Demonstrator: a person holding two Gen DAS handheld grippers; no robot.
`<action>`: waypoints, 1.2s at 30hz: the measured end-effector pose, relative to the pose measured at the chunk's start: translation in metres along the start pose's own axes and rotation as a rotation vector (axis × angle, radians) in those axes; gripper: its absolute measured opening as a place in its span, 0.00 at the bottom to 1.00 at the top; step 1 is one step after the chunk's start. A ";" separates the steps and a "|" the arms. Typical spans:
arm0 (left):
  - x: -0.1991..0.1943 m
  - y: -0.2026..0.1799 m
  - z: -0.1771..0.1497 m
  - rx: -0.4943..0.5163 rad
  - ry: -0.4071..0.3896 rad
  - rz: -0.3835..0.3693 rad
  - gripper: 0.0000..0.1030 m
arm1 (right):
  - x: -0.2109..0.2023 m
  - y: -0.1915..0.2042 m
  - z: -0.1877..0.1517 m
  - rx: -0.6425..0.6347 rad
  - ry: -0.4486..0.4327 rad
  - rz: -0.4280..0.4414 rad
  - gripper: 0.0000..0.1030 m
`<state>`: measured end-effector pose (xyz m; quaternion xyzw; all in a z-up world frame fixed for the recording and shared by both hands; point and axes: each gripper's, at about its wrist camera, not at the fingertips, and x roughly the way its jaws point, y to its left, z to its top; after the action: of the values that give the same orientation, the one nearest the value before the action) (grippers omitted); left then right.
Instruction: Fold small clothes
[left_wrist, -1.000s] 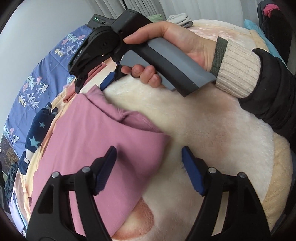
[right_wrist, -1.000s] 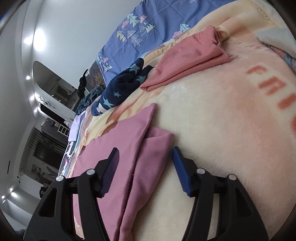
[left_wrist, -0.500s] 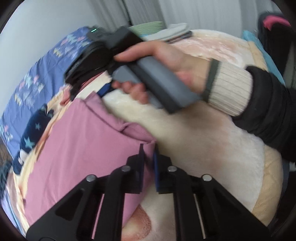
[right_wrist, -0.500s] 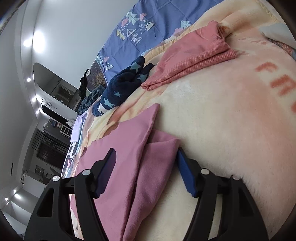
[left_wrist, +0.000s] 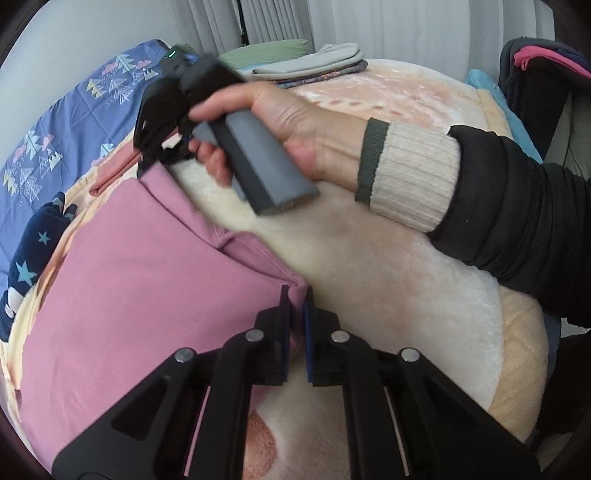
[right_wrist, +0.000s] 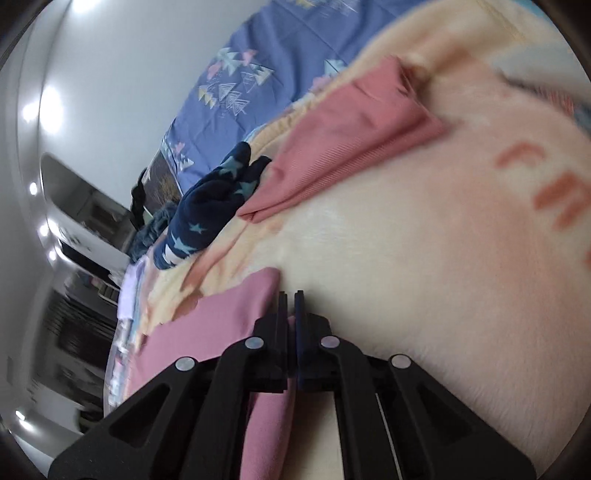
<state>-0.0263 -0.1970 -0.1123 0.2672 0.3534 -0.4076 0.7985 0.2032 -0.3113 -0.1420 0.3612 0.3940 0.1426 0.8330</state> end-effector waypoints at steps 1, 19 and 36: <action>0.000 0.001 0.000 -0.008 0.002 -0.010 0.06 | -0.002 -0.003 0.002 0.020 -0.003 0.034 0.02; 0.005 -0.002 -0.008 -0.007 -0.002 -0.167 0.01 | -0.007 0.049 -0.020 -0.237 0.060 -0.074 0.07; -0.062 0.062 -0.049 -0.258 -0.119 0.028 0.59 | -0.059 0.048 -0.031 -0.246 -0.035 0.087 0.36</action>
<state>-0.0168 -0.1007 -0.0850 0.1426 0.3510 -0.3630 0.8513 0.1437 -0.2935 -0.0889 0.2753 0.3429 0.2194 0.8709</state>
